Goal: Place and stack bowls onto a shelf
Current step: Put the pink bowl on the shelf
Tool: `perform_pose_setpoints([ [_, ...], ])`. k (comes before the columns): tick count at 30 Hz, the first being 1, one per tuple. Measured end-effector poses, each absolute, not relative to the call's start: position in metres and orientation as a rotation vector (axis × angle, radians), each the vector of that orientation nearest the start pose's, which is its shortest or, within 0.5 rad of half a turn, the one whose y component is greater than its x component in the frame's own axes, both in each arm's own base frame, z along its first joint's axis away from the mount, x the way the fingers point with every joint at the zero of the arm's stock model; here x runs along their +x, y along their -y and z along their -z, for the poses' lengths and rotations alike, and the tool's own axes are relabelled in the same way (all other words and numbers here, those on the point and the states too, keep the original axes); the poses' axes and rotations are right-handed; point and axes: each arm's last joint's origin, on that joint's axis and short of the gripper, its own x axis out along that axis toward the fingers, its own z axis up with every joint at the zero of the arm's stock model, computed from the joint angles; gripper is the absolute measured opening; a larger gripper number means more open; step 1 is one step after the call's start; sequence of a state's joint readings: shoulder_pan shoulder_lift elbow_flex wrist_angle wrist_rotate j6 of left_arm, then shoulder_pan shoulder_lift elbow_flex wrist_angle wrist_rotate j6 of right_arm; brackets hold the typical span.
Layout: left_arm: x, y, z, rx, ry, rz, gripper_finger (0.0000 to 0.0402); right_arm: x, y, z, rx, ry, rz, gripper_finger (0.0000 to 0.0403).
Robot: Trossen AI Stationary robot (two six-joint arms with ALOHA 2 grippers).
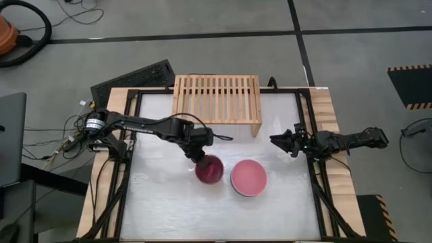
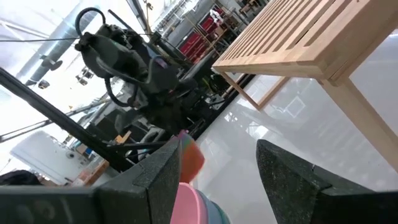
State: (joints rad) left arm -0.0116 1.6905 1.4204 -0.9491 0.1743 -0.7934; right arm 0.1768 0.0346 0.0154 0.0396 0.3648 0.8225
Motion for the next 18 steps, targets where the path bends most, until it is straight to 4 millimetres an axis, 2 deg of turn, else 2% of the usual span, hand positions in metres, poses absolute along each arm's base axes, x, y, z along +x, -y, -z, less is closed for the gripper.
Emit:
perform_pose_setpoints([
  [6, 0.3401, 0.0008, -0.2713, -0.793, -1.171, -0.347, 0.0000, 0.0986, -0.0071, -0.1685, 0.838, 0.081, 0.174, 0.0234],
  [18, 0.3357, 0.0035, -0.2679, -0.786, -1.232, -0.352, 0.0000, 0.1041, -0.0081, -0.1615, 0.865, 0.007, 0.209, 0.0234],
])
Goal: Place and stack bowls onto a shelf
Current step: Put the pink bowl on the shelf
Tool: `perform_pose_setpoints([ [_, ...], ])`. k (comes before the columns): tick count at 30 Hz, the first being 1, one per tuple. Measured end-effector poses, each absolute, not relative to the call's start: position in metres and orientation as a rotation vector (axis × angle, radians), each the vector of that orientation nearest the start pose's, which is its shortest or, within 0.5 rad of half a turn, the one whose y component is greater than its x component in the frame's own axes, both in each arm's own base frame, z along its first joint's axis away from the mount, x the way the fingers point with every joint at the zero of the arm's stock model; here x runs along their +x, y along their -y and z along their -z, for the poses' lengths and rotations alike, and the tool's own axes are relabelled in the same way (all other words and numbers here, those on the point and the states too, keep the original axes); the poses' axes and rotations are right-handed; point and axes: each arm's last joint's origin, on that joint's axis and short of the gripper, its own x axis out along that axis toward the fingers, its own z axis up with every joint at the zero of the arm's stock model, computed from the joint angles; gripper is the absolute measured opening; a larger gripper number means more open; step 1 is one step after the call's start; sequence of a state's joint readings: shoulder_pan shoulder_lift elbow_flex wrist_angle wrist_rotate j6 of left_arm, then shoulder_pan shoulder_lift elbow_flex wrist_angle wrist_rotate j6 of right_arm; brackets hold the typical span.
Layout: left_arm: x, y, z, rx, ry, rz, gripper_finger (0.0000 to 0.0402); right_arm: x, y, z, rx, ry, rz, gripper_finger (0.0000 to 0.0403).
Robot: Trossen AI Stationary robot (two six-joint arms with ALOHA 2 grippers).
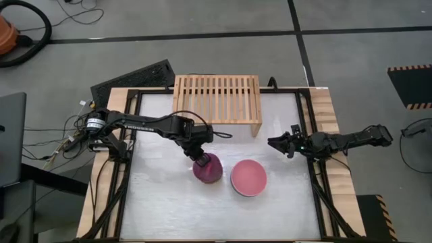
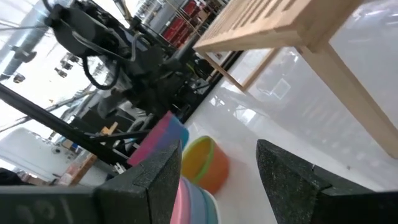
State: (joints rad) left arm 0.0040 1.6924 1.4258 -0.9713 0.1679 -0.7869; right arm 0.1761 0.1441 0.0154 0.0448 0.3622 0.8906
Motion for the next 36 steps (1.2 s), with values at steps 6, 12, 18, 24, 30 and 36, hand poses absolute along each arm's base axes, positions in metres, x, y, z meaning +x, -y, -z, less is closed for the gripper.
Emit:
perform_pose_setpoints([
  [6, 0.333, -0.002, -0.272, -0.796, -1.221, -0.356, 0.0000, 0.106, -0.009, -0.167, 0.885, 0.061, 0.180, 0.0234],
  [12, 0.346, -0.004, -0.282, -0.831, -1.095, -0.293, 0.0000, 0.111, -0.009, -0.172, 0.865, -0.004, 0.211, 0.0234],
  [18, 0.333, -0.004, -0.278, -0.820, -1.219, -0.379, 0.0000, 0.118, -0.011, -0.167, 0.866, -0.076, 0.220, 0.0234],
  [24, 0.332, -0.009, -0.280, -0.825, -1.208, -0.365, 0.0000, 0.125, -0.012, -0.177, 0.870, -0.056, 0.212, 0.0234],
  [30, 0.333, -0.015, -0.282, -0.853, -1.191, -0.347, 0.0000, 0.145, -0.017, -0.203, 0.735, -0.135, 0.188, 0.0234],
  [36, 0.338, -0.016, -0.284, -0.854, -1.144, -0.313, 0.0000, 0.177, -0.023, -0.214, 0.621, -0.311, 0.199, 0.0234],
])
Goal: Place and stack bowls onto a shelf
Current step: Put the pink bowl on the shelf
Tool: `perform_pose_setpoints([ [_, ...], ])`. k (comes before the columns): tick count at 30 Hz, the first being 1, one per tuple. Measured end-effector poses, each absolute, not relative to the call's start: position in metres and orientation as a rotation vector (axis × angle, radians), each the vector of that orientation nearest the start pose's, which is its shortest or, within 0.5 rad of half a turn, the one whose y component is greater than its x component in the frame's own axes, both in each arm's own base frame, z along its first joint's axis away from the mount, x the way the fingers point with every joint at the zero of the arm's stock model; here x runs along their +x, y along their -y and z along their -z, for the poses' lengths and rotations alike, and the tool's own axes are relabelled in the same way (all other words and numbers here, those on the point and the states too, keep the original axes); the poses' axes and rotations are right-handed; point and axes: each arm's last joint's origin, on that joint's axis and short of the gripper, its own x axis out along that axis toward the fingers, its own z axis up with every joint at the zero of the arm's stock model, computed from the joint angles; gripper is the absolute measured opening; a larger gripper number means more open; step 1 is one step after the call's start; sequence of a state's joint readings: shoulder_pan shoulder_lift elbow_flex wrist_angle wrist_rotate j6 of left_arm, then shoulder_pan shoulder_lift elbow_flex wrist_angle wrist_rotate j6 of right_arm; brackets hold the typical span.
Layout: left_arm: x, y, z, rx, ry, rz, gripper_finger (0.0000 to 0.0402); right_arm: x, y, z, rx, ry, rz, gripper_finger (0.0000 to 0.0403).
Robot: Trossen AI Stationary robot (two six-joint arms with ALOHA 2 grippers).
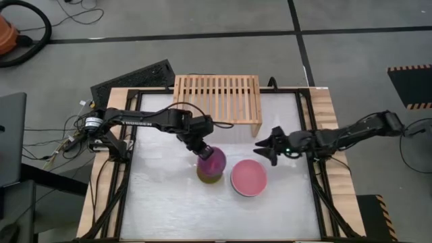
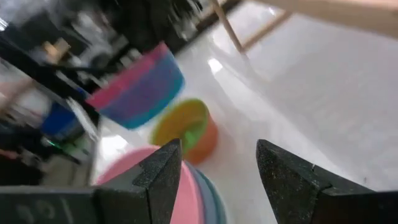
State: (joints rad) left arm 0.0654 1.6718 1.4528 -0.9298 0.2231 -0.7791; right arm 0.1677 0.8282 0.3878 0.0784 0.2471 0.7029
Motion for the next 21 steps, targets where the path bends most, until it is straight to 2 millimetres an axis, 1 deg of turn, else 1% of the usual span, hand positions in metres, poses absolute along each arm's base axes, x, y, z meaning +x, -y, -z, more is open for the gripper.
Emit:
perform_pose_setpoints([
  [5, 0.339, -0.015, -0.284, -0.837, -1.136, -0.302, 0.0000, 0.207, -0.028, -0.230, 0.480, -0.342, 0.170, 0.0234],
  [8, 0.339, -0.015, -0.284, -0.824, -1.134, -0.303, 0.0000, 0.226, -0.028, -0.235, 0.405, -0.371, 0.148, 0.0234],
  [11, 0.339, -0.015, -0.284, -0.809, -1.130, -0.299, 0.0000, 0.242, -0.028, -0.238, 0.364, -0.406, 0.112, 0.0234],
  [16, 0.339, -0.015, -0.284, -0.802, -1.128, -0.299, 0.0000, 0.268, -0.030, -0.245, 0.306, -0.409, 0.055, 0.0234],
  [18, 0.339, -0.015, -0.284, -0.799, -1.127, -0.297, 0.0000, 0.275, -0.031, -0.247, 0.291, -0.414, 0.030, 0.0234],
  [21, 0.341, -0.015, -0.285, -0.793, -1.111, -0.286, 0.0000, 0.284, -0.032, -0.244, 0.281, -0.432, 0.023, 0.0234],
])
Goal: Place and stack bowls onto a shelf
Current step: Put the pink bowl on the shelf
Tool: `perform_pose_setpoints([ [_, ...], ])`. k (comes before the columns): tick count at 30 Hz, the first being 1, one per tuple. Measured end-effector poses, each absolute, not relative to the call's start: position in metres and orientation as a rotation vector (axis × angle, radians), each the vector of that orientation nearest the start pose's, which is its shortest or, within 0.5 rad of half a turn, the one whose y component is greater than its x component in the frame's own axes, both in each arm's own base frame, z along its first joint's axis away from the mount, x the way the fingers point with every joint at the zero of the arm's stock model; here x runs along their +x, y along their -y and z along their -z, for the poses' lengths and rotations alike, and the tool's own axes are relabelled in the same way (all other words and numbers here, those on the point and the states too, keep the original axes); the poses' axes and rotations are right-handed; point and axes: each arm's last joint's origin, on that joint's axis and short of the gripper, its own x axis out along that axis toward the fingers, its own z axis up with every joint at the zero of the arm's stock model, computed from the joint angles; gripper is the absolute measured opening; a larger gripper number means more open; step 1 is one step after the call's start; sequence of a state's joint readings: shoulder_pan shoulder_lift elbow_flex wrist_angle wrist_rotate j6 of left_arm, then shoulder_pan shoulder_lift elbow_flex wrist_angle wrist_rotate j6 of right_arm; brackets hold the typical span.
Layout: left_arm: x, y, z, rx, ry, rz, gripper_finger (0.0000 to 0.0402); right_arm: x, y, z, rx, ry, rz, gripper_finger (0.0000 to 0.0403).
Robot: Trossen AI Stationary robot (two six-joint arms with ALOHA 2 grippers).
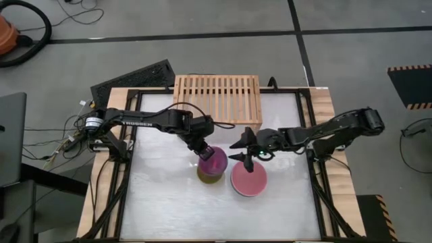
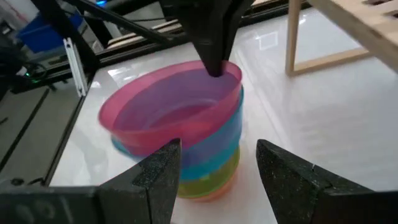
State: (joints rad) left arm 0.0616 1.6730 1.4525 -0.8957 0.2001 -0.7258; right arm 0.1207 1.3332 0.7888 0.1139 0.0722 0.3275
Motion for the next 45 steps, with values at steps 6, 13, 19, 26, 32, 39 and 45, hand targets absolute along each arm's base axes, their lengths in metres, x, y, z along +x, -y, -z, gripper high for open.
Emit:
perform_pose_setpoints([
  [6, 0.343, -0.014, -0.286, -0.788, -1.094, -0.262, 0.0000, 0.296, -0.030, -0.231, 0.311, -0.485, -0.027, 0.0234],
  [13, 0.346, -0.014, -0.287, -0.796, -1.064, -0.245, 0.0000, 0.304, -0.029, -0.216, 0.344, -0.533, -0.065, 0.0234],
  [19, 0.348, -0.012, -0.288, -0.809, -1.046, -0.229, 0.0000, 0.304, -0.029, -0.216, 0.344, -0.526, -0.060, 0.0234],
  [26, 0.348, -0.013, -0.289, -0.784, -1.032, -0.250, 0.0000, 0.305, -0.024, -0.216, 0.353, -0.528, -0.035, 0.0234],
  [32, 0.349, -0.011, -0.289, -0.786, -1.038, -0.192, 0.0000, 0.305, -0.024, -0.216, 0.356, -0.526, -0.032, 0.0234],
  [39, 0.356, -0.010, -0.294, -0.807, -0.975, -0.109, 0.0000, 0.305, -0.019, -0.216, 0.360, -0.524, -0.017, 0.0234],
  [45, 0.356, -0.010, -0.294, -0.810, -0.974, -0.104, 0.0000, 0.305, -0.019, -0.215, 0.360, -0.534, -0.017, 0.0234],
])
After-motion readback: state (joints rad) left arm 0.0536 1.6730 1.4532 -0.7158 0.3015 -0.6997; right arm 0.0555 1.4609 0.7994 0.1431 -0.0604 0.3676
